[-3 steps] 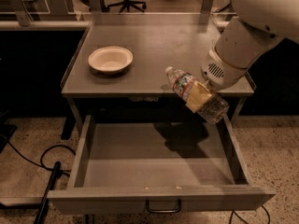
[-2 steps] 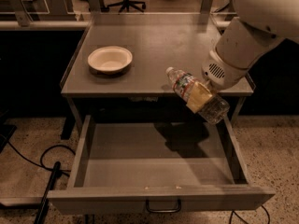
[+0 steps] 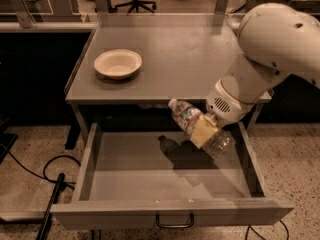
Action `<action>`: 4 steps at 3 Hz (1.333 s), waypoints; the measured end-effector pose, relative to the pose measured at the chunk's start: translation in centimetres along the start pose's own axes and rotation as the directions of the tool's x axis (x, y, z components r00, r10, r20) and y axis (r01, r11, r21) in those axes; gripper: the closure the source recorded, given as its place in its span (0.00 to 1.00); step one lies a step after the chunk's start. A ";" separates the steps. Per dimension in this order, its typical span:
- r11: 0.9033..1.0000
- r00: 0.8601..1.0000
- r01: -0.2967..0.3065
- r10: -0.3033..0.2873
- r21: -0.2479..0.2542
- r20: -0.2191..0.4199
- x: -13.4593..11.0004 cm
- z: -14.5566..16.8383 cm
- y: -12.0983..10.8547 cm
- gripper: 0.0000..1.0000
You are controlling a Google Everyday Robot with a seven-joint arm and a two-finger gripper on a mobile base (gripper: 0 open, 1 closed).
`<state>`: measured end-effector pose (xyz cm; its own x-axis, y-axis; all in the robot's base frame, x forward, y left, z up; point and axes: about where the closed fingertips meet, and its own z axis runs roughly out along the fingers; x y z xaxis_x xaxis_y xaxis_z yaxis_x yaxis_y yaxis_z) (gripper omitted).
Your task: Place water bottle into top drawer
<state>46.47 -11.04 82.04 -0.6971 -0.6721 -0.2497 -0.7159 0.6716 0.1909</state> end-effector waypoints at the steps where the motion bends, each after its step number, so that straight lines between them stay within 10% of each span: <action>1: 0.997 1.000 0.010 -0.011 -0.073 -0.013 1.6 2.6 1.6 1.00; 4: 0.986 0.999 -0.033 0.030 -0.166 -0.021 2.0 8.0 2.1 1.00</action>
Offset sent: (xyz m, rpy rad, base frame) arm -0.0173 0.0070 -0.0219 0.0351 0.0457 0.0251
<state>43.92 -8.47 74.39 -0.7190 -0.6580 -0.2240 -0.6890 0.6325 0.3539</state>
